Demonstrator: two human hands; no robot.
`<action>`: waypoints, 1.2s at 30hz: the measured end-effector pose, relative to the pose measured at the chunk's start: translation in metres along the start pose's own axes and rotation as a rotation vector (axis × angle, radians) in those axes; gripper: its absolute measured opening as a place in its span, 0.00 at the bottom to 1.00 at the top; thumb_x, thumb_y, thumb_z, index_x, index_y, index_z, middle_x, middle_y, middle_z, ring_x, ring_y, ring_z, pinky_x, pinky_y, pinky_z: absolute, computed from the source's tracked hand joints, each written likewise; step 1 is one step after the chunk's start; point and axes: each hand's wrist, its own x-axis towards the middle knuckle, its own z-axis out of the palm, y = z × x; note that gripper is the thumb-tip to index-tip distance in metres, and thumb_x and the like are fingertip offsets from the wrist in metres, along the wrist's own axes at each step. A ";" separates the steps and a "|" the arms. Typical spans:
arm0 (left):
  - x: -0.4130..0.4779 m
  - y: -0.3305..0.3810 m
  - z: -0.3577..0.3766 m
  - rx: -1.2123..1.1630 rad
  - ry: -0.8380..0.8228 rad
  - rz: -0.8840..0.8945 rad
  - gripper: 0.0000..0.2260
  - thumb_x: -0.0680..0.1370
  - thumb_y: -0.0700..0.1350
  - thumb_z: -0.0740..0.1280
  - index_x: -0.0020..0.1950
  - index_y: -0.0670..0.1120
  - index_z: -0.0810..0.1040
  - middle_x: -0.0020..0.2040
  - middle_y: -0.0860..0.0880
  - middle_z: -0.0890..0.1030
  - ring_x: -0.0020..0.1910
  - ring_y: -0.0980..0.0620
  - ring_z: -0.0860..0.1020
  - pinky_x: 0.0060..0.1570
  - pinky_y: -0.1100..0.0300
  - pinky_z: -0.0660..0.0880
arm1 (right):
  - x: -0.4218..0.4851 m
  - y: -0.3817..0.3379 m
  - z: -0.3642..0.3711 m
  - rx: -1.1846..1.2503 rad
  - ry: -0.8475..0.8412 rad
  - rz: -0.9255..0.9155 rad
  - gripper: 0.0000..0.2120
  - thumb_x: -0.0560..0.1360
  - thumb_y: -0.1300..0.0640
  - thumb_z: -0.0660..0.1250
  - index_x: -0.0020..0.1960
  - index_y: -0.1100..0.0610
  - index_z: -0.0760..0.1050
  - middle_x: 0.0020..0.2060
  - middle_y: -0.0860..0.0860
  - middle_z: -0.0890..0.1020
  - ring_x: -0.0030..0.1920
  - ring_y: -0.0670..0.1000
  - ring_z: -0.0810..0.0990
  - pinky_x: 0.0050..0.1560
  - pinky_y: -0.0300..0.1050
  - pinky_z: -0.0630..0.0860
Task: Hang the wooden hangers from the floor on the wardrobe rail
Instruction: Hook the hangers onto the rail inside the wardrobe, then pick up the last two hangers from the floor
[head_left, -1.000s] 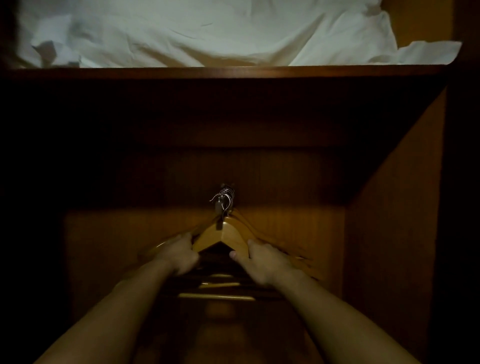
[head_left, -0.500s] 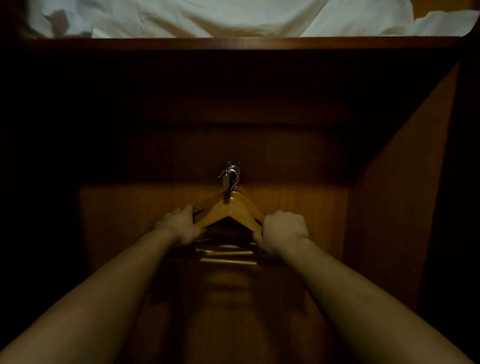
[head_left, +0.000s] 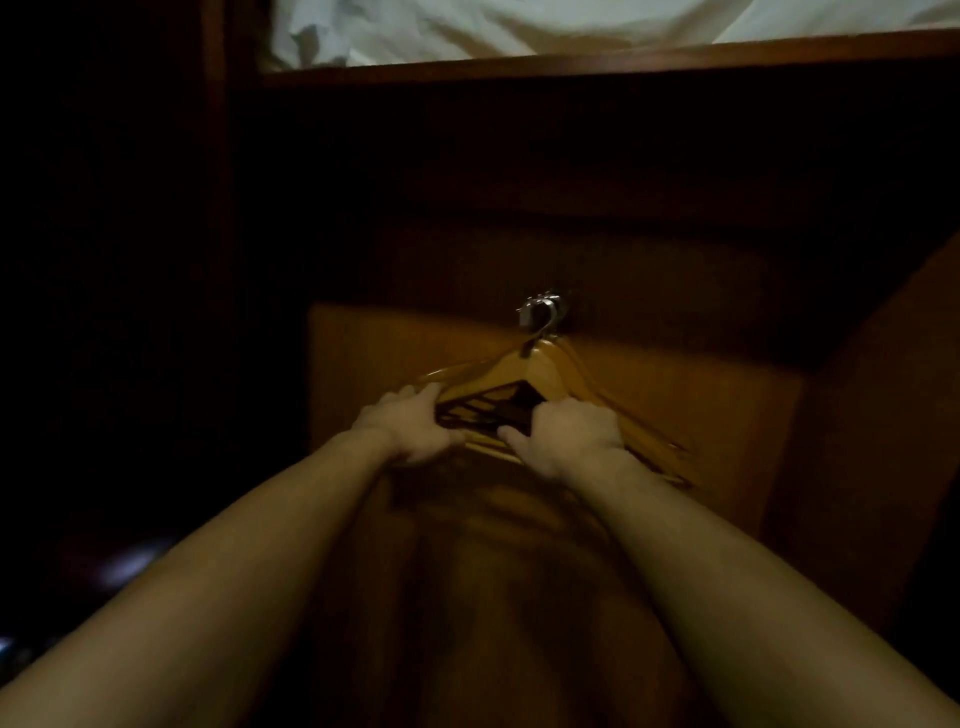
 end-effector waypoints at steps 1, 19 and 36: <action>-0.013 -0.005 -0.001 0.020 0.003 -0.026 0.40 0.69 0.68 0.64 0.78 0.58 0.56 0.74 0.46 0.66 0.71 0.43 0.66 0.66 0.45 0.67 | -0.002 -0.007 0.002 0.020 -0.010 -0.029 0.27 0.75 0.28 0.52 0.37 0.51 0.72 0.33 0.49 0.75 0.36 0.51 0.75 0.39 0.49 0.73; -0.324 -0.247 -0.092 0.152 0.083 -0.712 0.46 0.65 0.77 0.58 0.78 0.57 0.57 0.75 0.45 0.66 0.72 0.42 0.66 0.65 0.43 0.67 | -0.139 -0.350 -0.042 0.322 -0.092 -0.706 0.33 0.70 0.22 0.51 0.36 0.52 0.72 0.34 0.50 0.75 0.35 0.53 0.75 0.37 0.48 0.69; -0.585 -0.430 -0.116 0.137 -0.029 -1.149 0.45 0.69 0.77 0.57 0.80 0.55 0.54 0.79 0.44 0.59 0.75 0.40 0.60 0.70 0.40 0.63 | -0.334 -0.610 -0.063 0.381 -0.275 -1.104 0.39 0.70 0.22 0.49 0.54 0.53 0.79 0.45 0.54 0.79 0.44 0.57 0.76 0.41 0.50 0.68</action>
